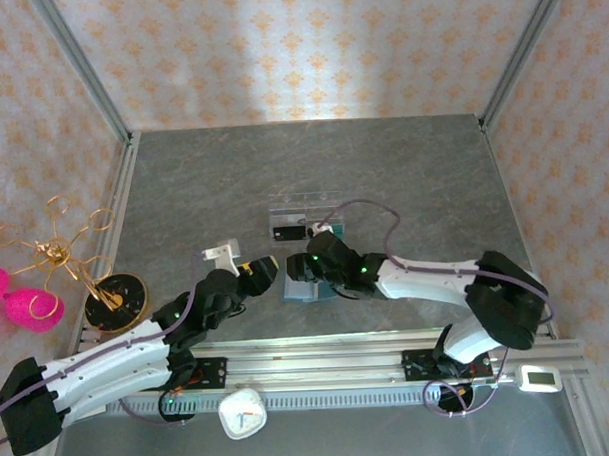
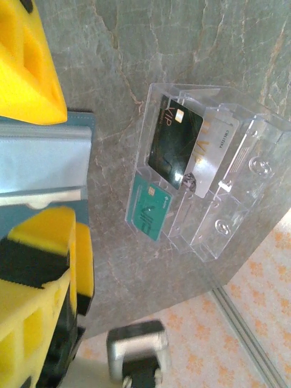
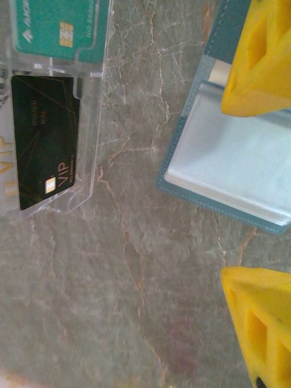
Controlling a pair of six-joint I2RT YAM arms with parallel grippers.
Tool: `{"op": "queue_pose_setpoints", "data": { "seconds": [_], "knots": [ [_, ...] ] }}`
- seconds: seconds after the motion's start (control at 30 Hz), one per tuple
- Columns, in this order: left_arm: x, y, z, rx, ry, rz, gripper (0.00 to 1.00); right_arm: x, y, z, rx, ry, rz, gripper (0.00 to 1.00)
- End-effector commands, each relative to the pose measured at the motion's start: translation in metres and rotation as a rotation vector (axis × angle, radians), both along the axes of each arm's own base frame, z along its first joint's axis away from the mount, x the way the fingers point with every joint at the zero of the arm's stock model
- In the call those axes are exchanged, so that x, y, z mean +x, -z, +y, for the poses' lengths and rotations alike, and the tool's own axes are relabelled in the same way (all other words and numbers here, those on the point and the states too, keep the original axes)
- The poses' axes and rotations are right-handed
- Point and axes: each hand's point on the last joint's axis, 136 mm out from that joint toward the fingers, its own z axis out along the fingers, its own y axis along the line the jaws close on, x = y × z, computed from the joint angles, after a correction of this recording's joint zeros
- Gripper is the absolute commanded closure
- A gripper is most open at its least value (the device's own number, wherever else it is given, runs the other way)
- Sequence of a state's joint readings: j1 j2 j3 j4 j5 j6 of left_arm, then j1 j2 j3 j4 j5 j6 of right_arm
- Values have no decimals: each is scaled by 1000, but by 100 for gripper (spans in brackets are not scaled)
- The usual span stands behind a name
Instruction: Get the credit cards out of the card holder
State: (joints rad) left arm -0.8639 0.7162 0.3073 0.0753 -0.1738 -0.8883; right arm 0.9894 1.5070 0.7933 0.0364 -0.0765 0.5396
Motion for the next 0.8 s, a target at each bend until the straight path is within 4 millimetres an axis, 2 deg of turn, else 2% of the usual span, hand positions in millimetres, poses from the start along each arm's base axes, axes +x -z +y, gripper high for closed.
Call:
{"op": "queue_pose_setpoints", "data": {
  "seconds": [0.0, 0.2, 0.37, 0.53, 0.6, 0.67, 0.77],
  "knots": [
    [0, -3, 10, 56, -24, -6, 38, -1, 34, -11, -167, 22, 36, 33],
    [-5, 1, 15, 44, -20, -16, 37, -5, 53, -2, -274, 31, 17, 13],
    [-9, 5, 19, 32, -22, -14, 36, -7, 65, -4, -345, 28, 19, 13],
    [-11, 9, 17, 26, -10, -6, 35, -13, 80, -13, -380, 25, 40, 22],
    [-11, 12, 17, 22, -8, -3, 35, -16, 83, -13, -367, 19, 46, 30],
    [-11, 14, 15, 15, 0, 0, 36, -17, 83, -14, -353, 17, 46, 33],
    [-12, 17, 9, 5, 23, 4, 41, -19, 82, -13, -331, 11, 42, 49]
  ]
}}
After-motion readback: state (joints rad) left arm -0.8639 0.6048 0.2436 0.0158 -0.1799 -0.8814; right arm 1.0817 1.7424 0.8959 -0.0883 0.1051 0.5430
